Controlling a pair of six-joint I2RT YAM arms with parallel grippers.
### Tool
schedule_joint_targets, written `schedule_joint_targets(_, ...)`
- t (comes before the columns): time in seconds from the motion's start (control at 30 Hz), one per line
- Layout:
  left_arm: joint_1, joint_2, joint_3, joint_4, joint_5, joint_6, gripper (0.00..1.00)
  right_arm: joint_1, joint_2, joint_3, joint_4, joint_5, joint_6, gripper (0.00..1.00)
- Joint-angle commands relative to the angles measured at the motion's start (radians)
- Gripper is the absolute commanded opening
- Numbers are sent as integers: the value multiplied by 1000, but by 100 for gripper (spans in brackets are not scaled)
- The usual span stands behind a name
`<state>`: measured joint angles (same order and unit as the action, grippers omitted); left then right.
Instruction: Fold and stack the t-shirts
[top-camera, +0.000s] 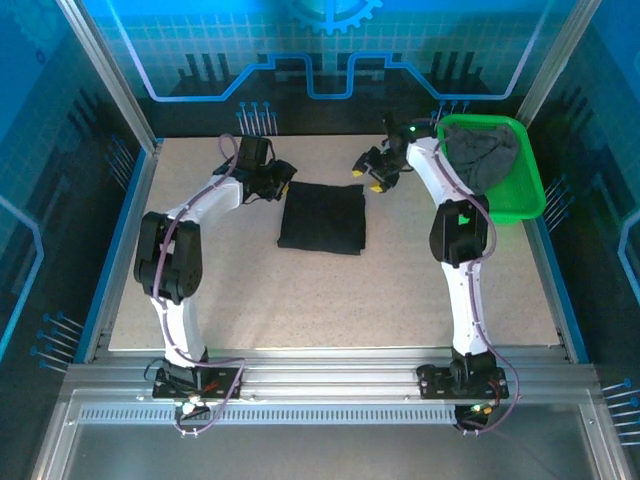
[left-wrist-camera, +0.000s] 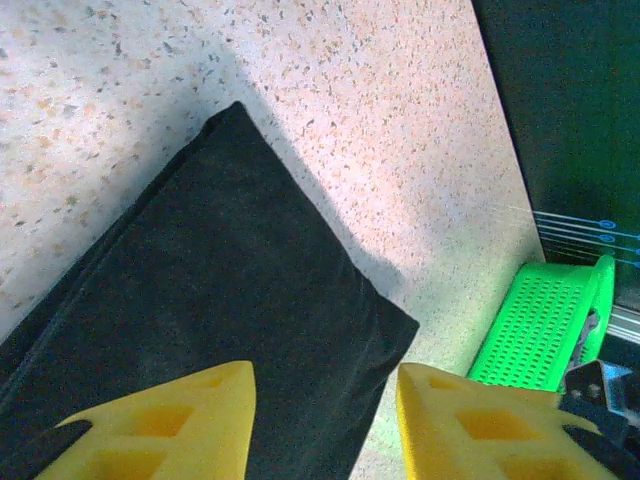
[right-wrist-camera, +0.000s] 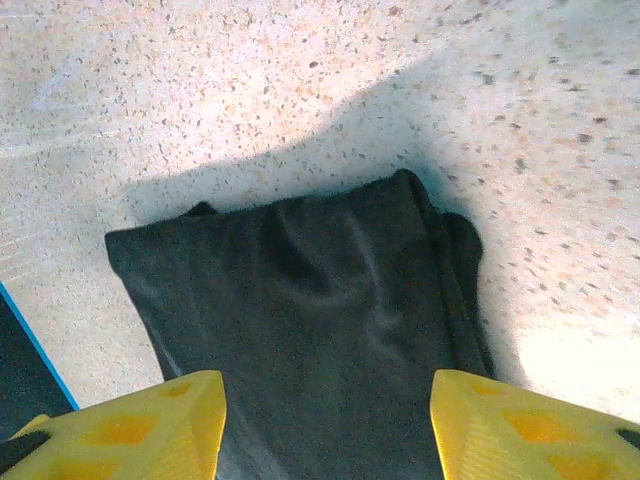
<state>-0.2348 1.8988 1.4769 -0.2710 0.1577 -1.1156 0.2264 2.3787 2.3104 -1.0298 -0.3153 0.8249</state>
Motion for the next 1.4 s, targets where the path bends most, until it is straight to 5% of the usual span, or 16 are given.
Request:
schedule_joint_targets(0.0,-67,-211,-129,-34,-21,-22,48,-7,-260,-200,43,1,-53,57)
schedule_joint_targets(0.3,-399,-322,-545,349,-203,-477,55,15,-944,-1182,725,-167,93,62)
schedule_joint_targets(0.67,-524,27,-451,609,-339,-723,60,-16,-1358,-1494,586,-166,118,64)
schedule_joint_targets(0.87,-526,130,-383,627,-417,-782,46,-54,-1401,-1491,516,-197,79,64)
schedule_joint_targets(1.03,-485,178,-368,678,-491,-781,2,-70,-1408,-1499,499,-224,66,64)
schedule_joint_targets(1.2,-363,127,-421,720,-446,-663,0,-74,-1390,-1500,521,-244,75,64)
schedule_joint_targets(1.37,-158,58,-489,742,-254,-481,0,-74,-1351,-1475,542,-251,73,63)
